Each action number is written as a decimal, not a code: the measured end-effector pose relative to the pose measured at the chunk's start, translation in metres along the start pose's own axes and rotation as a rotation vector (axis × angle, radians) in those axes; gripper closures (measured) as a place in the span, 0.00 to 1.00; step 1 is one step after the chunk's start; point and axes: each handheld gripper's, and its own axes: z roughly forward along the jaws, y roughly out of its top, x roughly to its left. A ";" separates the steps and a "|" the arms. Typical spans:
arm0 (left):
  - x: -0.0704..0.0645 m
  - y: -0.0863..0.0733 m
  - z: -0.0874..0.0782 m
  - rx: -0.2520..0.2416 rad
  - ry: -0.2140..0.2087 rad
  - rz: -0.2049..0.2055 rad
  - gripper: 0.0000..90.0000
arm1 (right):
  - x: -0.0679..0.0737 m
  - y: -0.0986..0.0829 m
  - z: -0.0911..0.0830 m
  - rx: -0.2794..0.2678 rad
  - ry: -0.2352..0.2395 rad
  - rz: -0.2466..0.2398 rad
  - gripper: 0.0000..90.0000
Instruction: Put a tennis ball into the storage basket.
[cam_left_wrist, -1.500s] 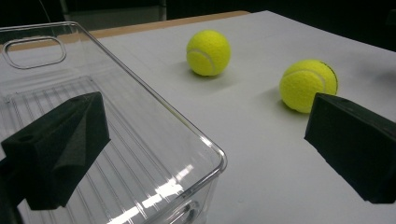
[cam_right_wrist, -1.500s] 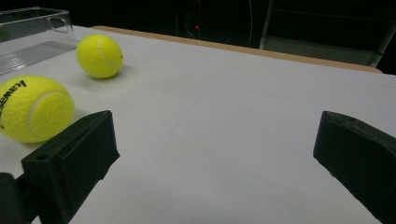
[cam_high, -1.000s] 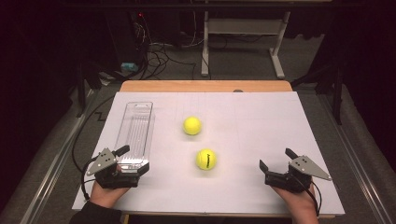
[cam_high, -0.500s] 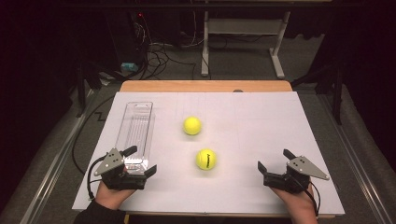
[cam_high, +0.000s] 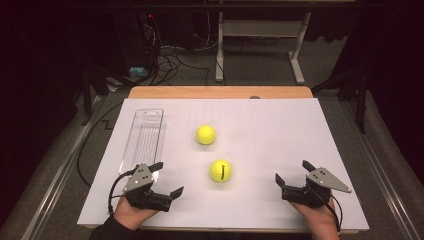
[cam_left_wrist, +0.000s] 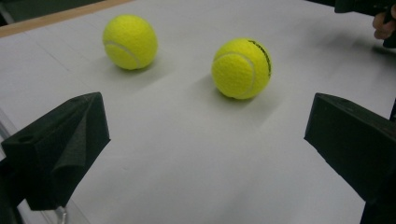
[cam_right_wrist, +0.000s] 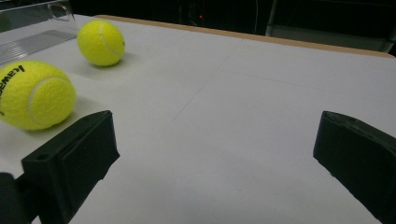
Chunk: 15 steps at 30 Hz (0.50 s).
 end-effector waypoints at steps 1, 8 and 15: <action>-0.001 0.000 0.002 0.013 -0.004 0.002 0.01 | 0.000 0.000 0.000 0.001 0.001 0.000 0.00; -0.007 0.000 0.011 0.083 -0.019 0.012 0.01 | 0.001 -0.001 0.001 0.006 0.005 -0.002 0.00; -0.013 -0.001 0.022 0.183 -0.026 0.029 0.01 | 0.002 -0.001 0.002 0.007 0.011 -0.008 0.00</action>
